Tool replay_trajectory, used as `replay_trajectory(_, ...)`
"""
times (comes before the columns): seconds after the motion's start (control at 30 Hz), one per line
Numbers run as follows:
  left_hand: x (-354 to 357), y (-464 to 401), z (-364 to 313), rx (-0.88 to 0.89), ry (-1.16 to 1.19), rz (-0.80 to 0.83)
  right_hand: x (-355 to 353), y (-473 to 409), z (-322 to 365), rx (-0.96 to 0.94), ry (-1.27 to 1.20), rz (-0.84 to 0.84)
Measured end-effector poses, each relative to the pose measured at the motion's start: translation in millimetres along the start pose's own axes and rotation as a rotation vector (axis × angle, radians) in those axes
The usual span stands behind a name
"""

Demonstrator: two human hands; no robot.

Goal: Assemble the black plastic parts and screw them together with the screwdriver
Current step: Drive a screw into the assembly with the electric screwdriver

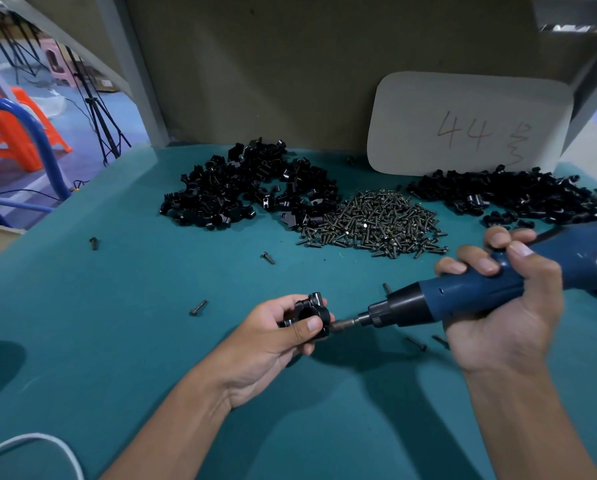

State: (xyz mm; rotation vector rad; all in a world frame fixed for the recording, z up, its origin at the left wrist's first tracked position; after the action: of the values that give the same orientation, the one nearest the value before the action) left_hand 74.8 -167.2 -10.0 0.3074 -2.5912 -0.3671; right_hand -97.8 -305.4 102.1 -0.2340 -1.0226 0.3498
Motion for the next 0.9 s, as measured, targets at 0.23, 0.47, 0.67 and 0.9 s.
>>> replay_trajectory(0.23, 2.6, 1.1, -3.4, 0.019, -0.003, -0.003, -1.9, -0.8, -0.9, 0.001, -0.006, -0.026)
replay_trajectory(0.47, 1.0, 1.2, -4.8, 0.022, -0.028, -0.035, -2.8, 0.7, -2.4, 0.0, -0.01, -0.039)
replay_trajectory(0.67, 3.9, 0.1, -2.1, 0.011, -0.084, -0.045, -0.1, 0.8, 1.0, -0.008, 0.015, -0.002)
replay_trajectory(0.9, 3.7, 1.0, 0.1, -0.005, -0.068, -0.017, 2.9, 1.9, 2.4, 0.01, -0.012, 0.056)
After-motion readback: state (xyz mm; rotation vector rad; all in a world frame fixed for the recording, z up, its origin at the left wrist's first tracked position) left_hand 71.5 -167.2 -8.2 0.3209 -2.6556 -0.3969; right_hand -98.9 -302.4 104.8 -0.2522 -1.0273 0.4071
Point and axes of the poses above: each hand's wrist, its own y-axis away from the middle knuckle, its own x-axis out of the palm, z = x × y, the point moved 10 cm from there along -y, towards the middle knuckle, and after that the axes turned 10 degrees about -x, right-handed, at the moved point
